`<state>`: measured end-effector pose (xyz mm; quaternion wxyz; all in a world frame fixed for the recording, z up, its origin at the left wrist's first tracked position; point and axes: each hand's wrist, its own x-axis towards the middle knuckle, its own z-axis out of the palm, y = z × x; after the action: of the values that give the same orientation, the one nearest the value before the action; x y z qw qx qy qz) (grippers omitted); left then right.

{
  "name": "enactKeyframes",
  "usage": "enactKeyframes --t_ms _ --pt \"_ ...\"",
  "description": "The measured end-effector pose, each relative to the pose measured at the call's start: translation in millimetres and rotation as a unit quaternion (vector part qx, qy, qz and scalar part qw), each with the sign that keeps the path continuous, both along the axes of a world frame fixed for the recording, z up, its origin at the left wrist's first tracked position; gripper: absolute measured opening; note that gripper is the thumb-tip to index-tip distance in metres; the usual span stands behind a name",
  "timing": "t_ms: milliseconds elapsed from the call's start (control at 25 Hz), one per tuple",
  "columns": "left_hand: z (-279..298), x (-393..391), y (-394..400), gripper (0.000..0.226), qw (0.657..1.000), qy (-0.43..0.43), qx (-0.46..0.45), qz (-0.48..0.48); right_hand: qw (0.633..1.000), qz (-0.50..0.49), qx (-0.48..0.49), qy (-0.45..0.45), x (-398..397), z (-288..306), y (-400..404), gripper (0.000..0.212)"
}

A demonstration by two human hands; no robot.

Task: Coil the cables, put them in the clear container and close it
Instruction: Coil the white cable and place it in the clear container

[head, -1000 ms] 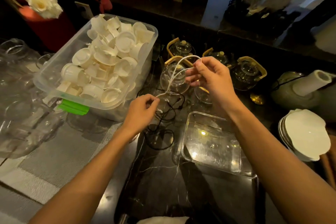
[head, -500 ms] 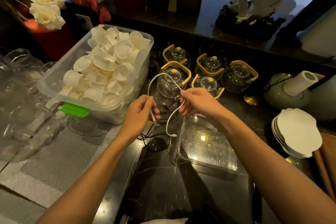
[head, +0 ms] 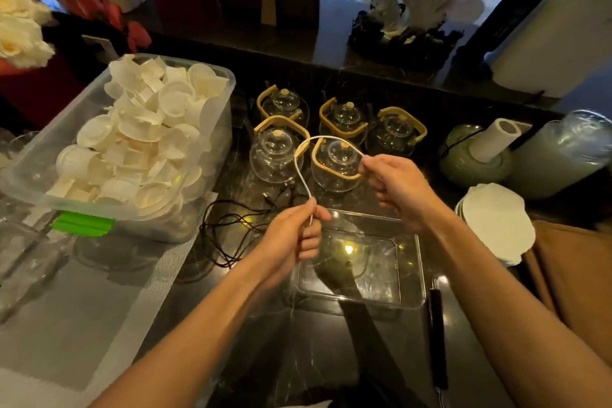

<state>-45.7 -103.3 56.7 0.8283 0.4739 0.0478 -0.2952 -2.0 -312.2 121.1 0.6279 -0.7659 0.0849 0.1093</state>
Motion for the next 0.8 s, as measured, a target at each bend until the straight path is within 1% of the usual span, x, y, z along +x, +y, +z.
enactKeyframes --t_ms 80,200,240,280,360,400,440,480,520,600,640,680,720,800 --pt "5 0 -16 0.033 0.999 0.015 -0.046 -0.010 0.999 0.025 -0.037 -0.005 -7 -1 -13 0.028" --pt "12 1 -31 0.029 0.997 0.007 -0.057 -0.052 0.999 0.028 -0.032 0.013 -15 -11 -29 0.017" --pt "13 1 -34 0.028 0.996 0.001 -0.055 -0.068 0.999 0.020 -0.036 0.014 -16 -17 -33 0.017" --pt "14 2 -37 0.027 0.995 -0.003 -0.053 -0.081 0.999 0.011 -0.050 0.010 -16 -22 -35 0.024" --pt "12 3 -43 0.027 0.994 -0.001 -0.050 -0.097 0.996 -0.004 -0.092 -0.019 -19 -28 -40 0.054" --pt "10 3 -46 0.027 0.994 0.003 -0.049 -0.102 0.994 -0.004 -0.103 -0.047 -21 -29 -43 0.065" --pt "9 4 -49 0.026 0.993 0.007 -0.050 -0.104 0.990 0.014 -0.113 -0.086 -23 -29 -47 0.072" --pt "7 4 -50 0.026 0.993 0.012 -0.051 -0.106 0.983 0.047 -0.132 -0.121 -25 -28 -51 0.073" --pt "5 5 -52 0.026 0.993 0.018 -0.056 -0.107 0.973 0.088 -0.154 -0.145 -27 -27 -53 0.067" --pt "3 6 -53 0.026 0.991 0.028 -0.067 -0.109 0.952 0.158 -0.213 -0.153 -27 -24 -52 0.036" --pt "2 7 -53 0.025 0.991 0.031 -0.071 -0.111 0.942 0.177 -0.239 -0.155 -27 -24 -50 0.023" --pt "2 7 -52 0.025 0.990 0.031 -0.074 -0.112 0.939 0.188 -0.242 -0.155 -26 -24 -49 0.020" --pt "2 7 -51 0.025 0.990 0.030 -0.073 -0.114 0.944 0.190 -0.227 -0.146 -25 -23 -49 0.020" --pt "3 7 -46 0.024 0.990 0.010 -0.042 -0.131 0.955 0.185 -0.193 -0.129 -20 -18 -48 0.019"
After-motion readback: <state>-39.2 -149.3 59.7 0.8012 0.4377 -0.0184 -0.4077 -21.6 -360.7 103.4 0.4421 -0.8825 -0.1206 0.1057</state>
